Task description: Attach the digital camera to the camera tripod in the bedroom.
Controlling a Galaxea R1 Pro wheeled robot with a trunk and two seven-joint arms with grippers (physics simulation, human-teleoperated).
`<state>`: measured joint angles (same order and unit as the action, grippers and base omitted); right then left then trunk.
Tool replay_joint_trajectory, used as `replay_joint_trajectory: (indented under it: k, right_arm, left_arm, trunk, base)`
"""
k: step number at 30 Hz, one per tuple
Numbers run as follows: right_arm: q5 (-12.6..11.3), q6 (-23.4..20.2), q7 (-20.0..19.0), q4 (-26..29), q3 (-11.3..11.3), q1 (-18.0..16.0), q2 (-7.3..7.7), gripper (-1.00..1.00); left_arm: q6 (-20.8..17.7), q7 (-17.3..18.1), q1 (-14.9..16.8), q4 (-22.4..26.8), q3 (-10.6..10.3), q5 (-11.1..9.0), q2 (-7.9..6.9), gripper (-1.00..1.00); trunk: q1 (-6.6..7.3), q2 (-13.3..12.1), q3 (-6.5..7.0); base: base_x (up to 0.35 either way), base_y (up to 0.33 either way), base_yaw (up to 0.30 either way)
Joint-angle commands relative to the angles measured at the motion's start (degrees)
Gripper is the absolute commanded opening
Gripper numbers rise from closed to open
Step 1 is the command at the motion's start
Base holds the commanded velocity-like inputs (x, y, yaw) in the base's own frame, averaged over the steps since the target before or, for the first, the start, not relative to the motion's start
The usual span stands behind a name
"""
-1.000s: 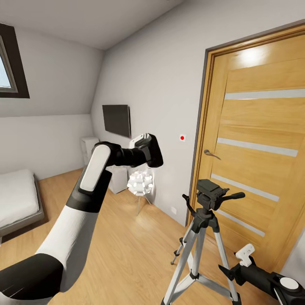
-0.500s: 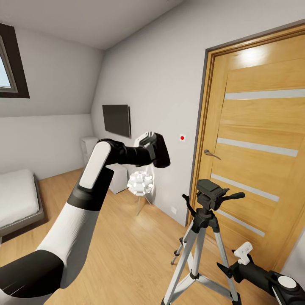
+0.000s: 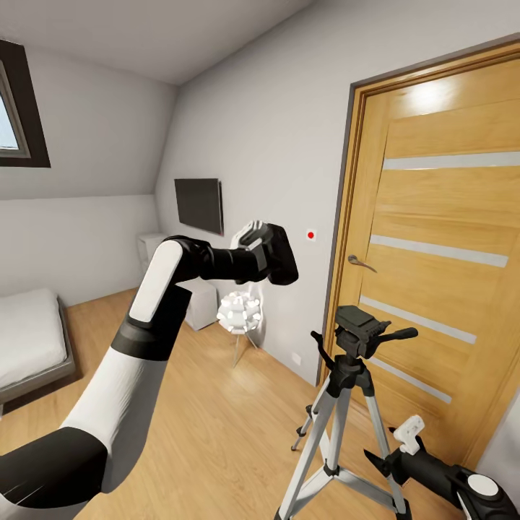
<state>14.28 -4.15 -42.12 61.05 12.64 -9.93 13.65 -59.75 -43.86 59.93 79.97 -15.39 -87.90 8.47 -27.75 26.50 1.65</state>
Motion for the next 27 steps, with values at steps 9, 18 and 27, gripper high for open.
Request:
replay_joint_trajectory:
  k: [9, 18, 27]
  right_arm:
    - [0.05, 2.72, -0.33, -1.63, 0.27, -0.55, -0.27, 1.0]
    - [0.05, 4.31, -0.33, -2.2, 0.41, -0.62, -0.29, 1.0]
    - [0.0, 4.53, -0.33, -2.65, 0.45, -0.62, -0.28, -1.0]
  left_arm:
    - [-0.25, -0.51, 0.01, 0.76, -0.15, -0.84, -0.18, -1.0]
    - [-0.25, -0.13, -0.33, 1.09, 0.0, -0.96, -0.45, -1.0]
    - [0.03, 0.28, -0.58, 1.89, 0.12, -0.85, -0.33, -1.0]
  trunk:
    - [-0.02, 0.05, -0.03]
    - [-0.02, 0.05, -0.03]
    - [-0.02, 0.05, -0.03]
  base:
    - [0.0, 0.0, 0.0]
    - [0.0, 0.0, 0.0]
    - [0.0, 0.0, 0.0]
